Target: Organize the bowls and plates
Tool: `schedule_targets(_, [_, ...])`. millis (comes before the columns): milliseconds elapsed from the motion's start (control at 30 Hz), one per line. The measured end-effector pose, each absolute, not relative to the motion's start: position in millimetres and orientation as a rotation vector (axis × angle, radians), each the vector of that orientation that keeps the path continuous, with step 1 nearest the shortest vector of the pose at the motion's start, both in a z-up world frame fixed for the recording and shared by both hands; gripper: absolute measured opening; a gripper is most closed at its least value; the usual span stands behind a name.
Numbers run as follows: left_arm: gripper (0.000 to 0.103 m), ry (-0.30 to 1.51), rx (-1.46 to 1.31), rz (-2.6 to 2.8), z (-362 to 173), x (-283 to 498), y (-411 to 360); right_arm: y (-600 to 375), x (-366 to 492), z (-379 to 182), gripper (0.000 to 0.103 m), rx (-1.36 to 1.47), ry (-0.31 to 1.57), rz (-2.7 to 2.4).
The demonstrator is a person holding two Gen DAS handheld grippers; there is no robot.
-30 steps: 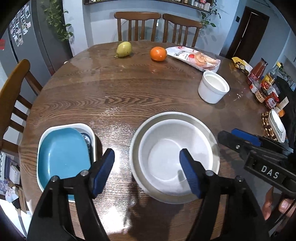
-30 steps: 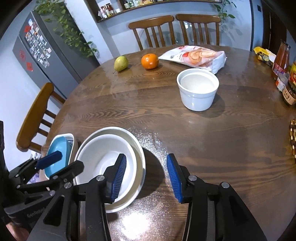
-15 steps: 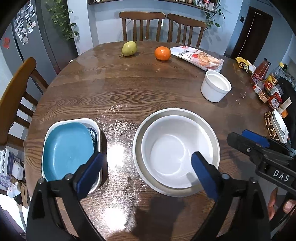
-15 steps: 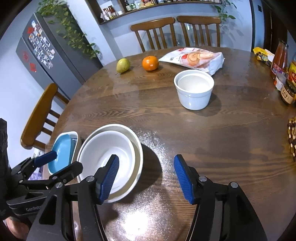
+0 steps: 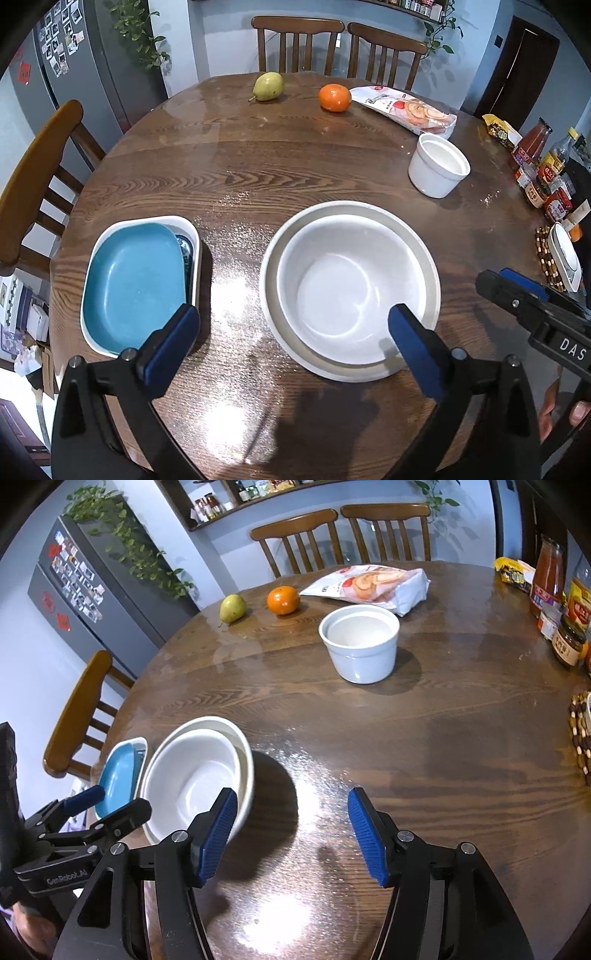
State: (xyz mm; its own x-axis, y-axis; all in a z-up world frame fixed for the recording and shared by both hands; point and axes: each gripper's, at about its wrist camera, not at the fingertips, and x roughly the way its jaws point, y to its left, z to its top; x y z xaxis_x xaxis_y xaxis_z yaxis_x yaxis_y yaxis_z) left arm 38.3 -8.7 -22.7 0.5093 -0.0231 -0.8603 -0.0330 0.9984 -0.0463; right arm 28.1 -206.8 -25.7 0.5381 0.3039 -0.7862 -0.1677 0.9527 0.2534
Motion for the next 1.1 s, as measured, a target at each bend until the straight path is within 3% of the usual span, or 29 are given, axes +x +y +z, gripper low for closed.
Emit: schedule_targets(1100, [0.102,0.982,-0.033,-0.011,-14.0,30.0,-58.1,-255.6,23.6,-26.8,0.063,0.167,0.94,0.269])
